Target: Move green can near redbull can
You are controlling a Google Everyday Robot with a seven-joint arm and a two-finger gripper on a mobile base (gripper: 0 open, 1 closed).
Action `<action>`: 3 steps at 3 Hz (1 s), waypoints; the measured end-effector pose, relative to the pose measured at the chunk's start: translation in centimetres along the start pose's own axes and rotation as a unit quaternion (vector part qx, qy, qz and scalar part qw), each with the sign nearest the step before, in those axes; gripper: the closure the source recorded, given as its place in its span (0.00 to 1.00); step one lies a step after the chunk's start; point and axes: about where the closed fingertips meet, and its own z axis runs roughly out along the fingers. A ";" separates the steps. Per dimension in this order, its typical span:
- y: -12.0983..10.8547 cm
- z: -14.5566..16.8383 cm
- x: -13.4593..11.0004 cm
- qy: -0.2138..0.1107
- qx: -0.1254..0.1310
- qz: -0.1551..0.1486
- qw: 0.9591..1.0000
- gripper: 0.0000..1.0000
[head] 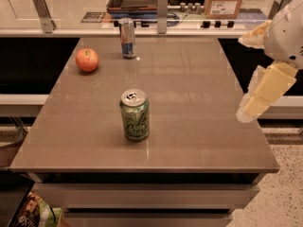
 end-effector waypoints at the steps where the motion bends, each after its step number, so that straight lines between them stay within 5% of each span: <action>1: 0.7 2.3 -2.8 -0.070 -0.021 0.011 0.997 0.00; 2: 1.7 4.8 -5.7 -0.149 -0.038 0.025 0.988 0.00; 3: 2.9 6.5 -8.0 -0.224 -0.036 0.033 0.973 0.00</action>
Offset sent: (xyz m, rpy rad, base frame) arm 0.0166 0.1126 -0.0372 0.5191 0.0041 0.0952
